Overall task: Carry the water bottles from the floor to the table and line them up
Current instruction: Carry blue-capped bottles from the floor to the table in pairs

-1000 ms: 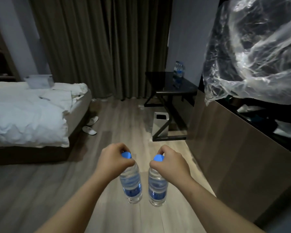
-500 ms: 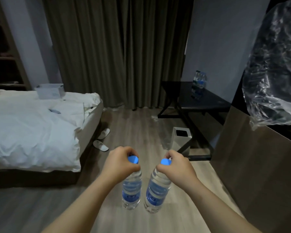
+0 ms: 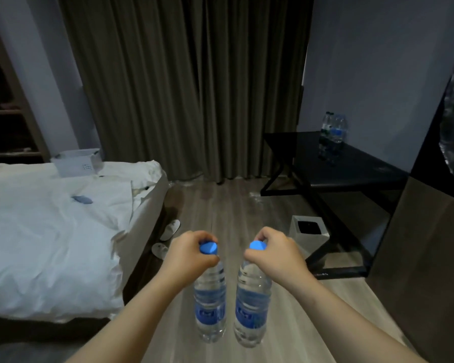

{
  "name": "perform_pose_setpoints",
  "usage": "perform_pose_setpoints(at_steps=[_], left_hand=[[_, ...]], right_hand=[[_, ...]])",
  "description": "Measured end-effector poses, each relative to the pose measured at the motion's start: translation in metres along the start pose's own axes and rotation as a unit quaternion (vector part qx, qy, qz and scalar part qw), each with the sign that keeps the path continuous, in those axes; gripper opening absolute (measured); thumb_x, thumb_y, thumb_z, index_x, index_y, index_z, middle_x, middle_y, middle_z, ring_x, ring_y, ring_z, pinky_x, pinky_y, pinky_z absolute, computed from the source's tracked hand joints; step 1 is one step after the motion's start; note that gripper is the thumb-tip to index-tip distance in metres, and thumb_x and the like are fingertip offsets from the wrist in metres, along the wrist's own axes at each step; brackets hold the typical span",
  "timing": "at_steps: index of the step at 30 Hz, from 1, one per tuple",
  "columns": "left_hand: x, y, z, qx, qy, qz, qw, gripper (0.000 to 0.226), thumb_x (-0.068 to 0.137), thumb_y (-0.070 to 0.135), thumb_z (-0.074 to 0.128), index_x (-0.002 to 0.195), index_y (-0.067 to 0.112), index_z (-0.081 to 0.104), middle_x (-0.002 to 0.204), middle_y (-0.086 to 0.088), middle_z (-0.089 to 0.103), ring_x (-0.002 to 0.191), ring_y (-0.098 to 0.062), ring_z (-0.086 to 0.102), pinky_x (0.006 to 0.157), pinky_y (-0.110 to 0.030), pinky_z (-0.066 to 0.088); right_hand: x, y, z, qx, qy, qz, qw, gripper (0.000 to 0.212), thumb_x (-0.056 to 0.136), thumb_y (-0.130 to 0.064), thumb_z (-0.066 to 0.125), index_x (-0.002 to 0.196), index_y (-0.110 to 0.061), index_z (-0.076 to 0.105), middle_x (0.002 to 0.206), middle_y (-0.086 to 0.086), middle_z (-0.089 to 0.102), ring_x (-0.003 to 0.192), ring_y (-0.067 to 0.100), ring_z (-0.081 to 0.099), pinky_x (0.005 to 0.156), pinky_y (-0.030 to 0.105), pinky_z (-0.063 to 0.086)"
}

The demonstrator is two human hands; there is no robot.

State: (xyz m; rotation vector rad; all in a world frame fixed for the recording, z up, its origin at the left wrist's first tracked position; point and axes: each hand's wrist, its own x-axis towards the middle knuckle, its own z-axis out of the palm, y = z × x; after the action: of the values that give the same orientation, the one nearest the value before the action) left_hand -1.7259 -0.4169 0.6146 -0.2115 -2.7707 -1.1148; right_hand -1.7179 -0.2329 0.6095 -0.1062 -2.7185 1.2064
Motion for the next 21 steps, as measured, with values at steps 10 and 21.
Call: perform_pose_setpoints(at_steps=[10,21], left_hand=[[0.219,0.007,0.043,0.008,0.0,0.003,1.0,0.025,0.064,0.017,0.073,0.079,0.033,0.06,0.081,0.014,0.052,0.073,-0.004,0.05,0.06,-0.011,0.034],[0.434,-0.014,0.094,-0.038,-0.024,0.028,0.999,0.034,0.068,0.012,0.072,0.072,0.04,0.054,0.084,0.014,0.051,0.076,-0.004,0.052,0.062,-0.009,0.034]], right_hand=[[0.218,0.017,0.01,-0.037,-0.039,-0.01,0.999,0.023,0.054,-0.038,0.059,0.066,-0.025,0.045,0.065,-0.008,0.057,0.064,0.01,0.054,0.046,0.025,0.031],[0.417,0.055,0.016,-0.007,-0.003,0.033,0.999,0.022,0.056,-0.036,0.063,0.064,-0.025,0.046,0.065,-0.007,0.057,0.065,0.01,0.054,0.053,0.029,0.04]])
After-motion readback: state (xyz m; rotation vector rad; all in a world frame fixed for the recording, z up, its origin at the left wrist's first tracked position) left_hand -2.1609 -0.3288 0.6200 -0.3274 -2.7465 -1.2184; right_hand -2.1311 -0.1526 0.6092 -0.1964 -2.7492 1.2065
